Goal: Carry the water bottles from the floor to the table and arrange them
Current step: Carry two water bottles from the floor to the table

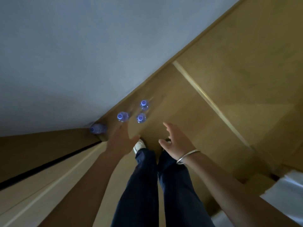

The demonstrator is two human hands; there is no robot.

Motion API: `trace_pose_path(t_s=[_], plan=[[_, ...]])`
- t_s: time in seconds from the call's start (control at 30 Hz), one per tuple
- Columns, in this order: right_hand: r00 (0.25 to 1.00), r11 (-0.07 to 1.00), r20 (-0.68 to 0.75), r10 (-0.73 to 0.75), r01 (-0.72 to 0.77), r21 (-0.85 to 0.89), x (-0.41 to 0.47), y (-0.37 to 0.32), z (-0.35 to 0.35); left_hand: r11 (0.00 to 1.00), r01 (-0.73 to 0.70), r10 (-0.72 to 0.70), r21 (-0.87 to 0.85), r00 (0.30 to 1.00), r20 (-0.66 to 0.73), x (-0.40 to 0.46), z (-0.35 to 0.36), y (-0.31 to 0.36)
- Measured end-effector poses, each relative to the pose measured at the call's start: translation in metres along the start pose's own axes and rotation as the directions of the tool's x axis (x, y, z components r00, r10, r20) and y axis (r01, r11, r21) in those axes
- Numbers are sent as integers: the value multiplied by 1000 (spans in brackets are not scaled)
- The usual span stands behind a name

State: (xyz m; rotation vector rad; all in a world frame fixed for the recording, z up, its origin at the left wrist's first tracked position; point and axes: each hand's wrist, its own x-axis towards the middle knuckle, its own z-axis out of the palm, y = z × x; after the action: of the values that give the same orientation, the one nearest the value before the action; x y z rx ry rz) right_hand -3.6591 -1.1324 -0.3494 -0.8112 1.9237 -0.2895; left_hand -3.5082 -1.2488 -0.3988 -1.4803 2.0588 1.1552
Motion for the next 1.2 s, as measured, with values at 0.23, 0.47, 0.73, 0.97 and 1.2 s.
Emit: trace_pose_path(t_s=[0.23, 0.47, 0.73, 0.97, 1.2], plan=[[997, 998, -48, 58, -58, -6, 163, 54, 66, 996, -6, -2, -90, 996, -86, 133, 92, -54], [973, 959, -67, 219, -202, 198, 298, 95, 131, 999, -5, 5, -50, 1000, 0, 232, 163, -111], [962, 941, -73, 262, -238, 242, 375, 104, 155, 982, -96, 113, -165, 988, 101, 275, 188, -134], [959, 933, -139, 245, -194, 304, 419, 105, 162, 983, -143, 151, -116, 987, 56, 293, 203, -129], [978, 987, -192, 87, -58, 153, 415, 113, 161, 972, -111, 115, -206, 993, 7, 294, 203, -137]])
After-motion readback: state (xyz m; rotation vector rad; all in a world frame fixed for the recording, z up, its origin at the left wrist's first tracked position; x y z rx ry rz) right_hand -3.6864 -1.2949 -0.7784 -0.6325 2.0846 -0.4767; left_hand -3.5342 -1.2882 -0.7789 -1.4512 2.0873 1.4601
